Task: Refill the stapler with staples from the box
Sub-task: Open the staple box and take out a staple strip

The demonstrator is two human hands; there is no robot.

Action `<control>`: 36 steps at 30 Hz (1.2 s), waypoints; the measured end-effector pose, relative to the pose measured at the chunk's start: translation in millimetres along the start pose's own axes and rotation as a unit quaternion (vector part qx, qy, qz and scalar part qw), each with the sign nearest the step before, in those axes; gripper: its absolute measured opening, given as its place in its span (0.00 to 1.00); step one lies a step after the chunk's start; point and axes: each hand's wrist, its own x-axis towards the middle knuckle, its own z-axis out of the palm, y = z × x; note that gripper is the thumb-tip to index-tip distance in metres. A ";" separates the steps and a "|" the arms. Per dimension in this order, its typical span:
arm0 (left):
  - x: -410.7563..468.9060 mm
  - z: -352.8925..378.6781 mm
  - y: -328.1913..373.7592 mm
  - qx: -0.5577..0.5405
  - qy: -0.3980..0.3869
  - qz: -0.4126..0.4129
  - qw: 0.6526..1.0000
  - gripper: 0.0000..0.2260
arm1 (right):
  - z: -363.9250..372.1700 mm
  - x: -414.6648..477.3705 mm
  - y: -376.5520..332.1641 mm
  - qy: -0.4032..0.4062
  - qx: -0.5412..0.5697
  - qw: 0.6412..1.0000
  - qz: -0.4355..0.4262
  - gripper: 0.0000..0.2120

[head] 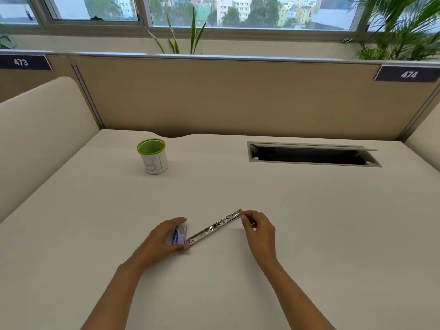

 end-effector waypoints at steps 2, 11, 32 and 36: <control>-3.3 0.8 -0.7 0.012 -0.005 0.008 1.000 0.32 | -6.4 -1.5 -2.2 0.005 -0.003 1.000 -0.007 0.05; -7.0 2.1 19.8 -0.093 0.088 0.041 0.991 0.24 | -12.4 -1.1 -16.5 -0.017 0.062 0.997 0.041 0.06; -17.3 23.0 98.1 -0.298 -0.120 0.100 0.942 0.20 | -13.5 -3.5 -54.3 -0.210 0.245 0.934 0.151 0.11; -19.3 30.4 97.9 -0.328 -0.052 0.091 0.939 0.19 | -11.5 -2.5 -56.4 -0.201 0.241 0.936 0.159 0.13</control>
